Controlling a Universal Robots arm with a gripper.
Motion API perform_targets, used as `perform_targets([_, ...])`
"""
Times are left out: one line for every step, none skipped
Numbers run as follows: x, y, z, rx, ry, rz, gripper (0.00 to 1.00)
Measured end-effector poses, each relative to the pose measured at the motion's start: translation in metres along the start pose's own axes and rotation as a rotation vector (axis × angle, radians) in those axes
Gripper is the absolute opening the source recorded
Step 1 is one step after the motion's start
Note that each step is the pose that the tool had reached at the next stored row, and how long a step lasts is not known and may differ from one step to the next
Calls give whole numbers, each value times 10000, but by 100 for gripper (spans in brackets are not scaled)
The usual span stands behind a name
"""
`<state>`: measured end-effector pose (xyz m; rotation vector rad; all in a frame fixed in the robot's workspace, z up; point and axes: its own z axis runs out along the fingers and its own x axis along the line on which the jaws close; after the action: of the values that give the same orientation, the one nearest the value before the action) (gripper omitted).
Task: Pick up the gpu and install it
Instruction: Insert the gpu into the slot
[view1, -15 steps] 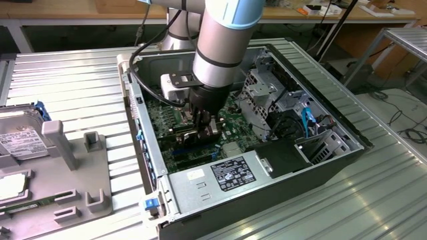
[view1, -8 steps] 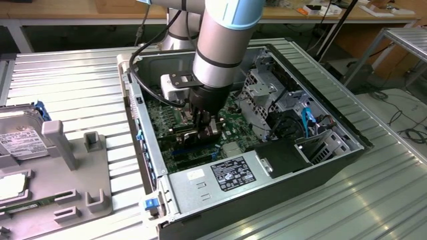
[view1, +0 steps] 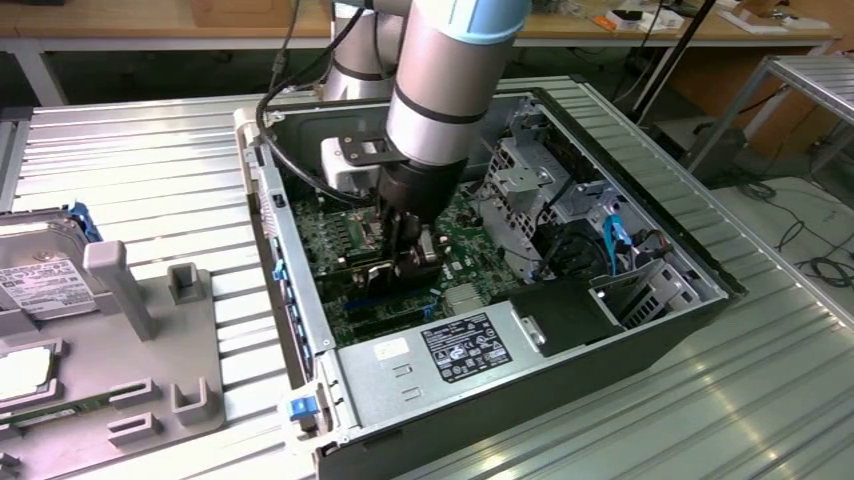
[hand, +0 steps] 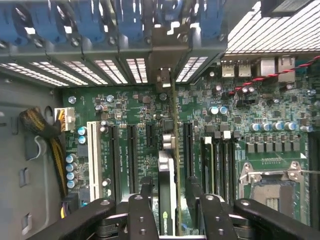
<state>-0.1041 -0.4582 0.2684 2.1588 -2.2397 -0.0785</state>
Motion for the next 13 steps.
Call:
perform_targets([-1, 3, -53, 0, 0, 8, 40])
perform_targets([-3, 8, -136, 0, 0, 21, 40])
perform_targets([-5, 10, -180, 1, -2, 38, 40])
perform_targets([-5, 12, -203, 1, -5, 55, 40])
perform_targets([-6, 12, -204, 1, -7, 55, 40])
perform_targets([-6, 12, -204, -1, -8, 56, 40])
perform_targets([-5, 12, -205, -2, -6, 57, 40])
perform_targets([-6, 12, -205, -2, -7, 56, 40])
perform_targets([-5, 12, -205, -2, -6, 56, 39])
perform_targets([-5, 12, -204, -1, -7, 56, 39])
perform_targets([-5, 12, -205, -2, -7, 56, 26])
perform_targets([-5, 12, -205, -1, -7, 56, 26])
perform_targets([-6, 12, -204, -1, -7, 56, 20])
